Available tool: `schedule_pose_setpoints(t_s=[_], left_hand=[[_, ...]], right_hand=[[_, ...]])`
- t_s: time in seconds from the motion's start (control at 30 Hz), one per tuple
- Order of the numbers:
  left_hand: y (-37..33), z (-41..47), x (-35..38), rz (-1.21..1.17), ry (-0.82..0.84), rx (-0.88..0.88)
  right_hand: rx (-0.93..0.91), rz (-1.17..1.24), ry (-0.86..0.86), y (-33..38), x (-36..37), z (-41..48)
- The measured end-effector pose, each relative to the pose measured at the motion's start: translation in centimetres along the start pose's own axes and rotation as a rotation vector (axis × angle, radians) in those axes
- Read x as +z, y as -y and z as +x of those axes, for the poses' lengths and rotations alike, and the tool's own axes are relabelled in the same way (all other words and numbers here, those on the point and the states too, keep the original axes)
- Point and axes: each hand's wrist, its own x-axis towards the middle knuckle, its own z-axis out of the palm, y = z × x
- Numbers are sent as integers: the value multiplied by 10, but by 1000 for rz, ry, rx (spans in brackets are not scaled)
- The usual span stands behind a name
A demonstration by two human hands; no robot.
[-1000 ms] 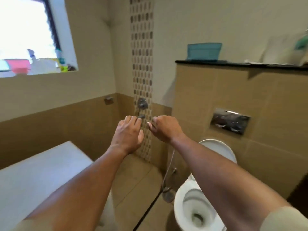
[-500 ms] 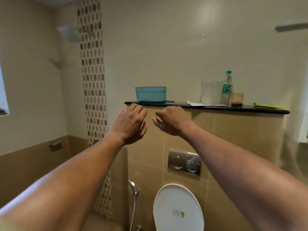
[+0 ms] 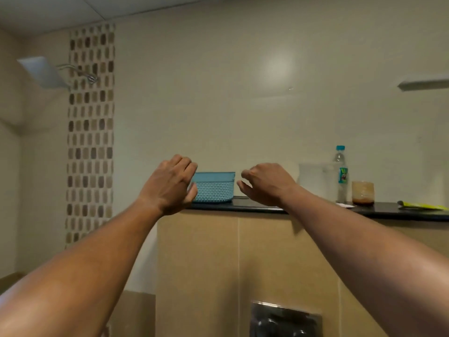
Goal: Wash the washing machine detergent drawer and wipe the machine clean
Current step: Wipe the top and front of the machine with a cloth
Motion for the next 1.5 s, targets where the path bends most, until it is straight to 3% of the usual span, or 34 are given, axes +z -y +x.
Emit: schedule_pose_setpoints(t_s=[0.13,0.23,0.37,0.5,0.6,0.73,0.9,1.03,1.3,1.5], left_hand=[[48,21,64,-64,35,-77],[69,34,111,-253,5,-256],[83,44,158,-547,10,-633],[83,46,180,-839,183,-911],[80,49,196,-1153,326,-1037],[80,50,208,-1325,294,-1086],[75,39,171,-1450,273,-1137],[71,21,123,-1504,150,-1211],[57,-62,-7,-1272,-26,-1367],[22,-190,-138,-1018,-69,-1590]], right_hand=[[103,-27,27,-2,51,43],[304,53,110,-2,85,66],[654,407,306,5,118,85],[811,689,418,17,143,98],[876,879,408,26,157,114],[933,1027,323,37,165,126],[962,1131,277,39,154,119],[901,1177,211,51,122,110],[811,1415,168,114,37,58],[718,1748,357,210,-28,-5]])
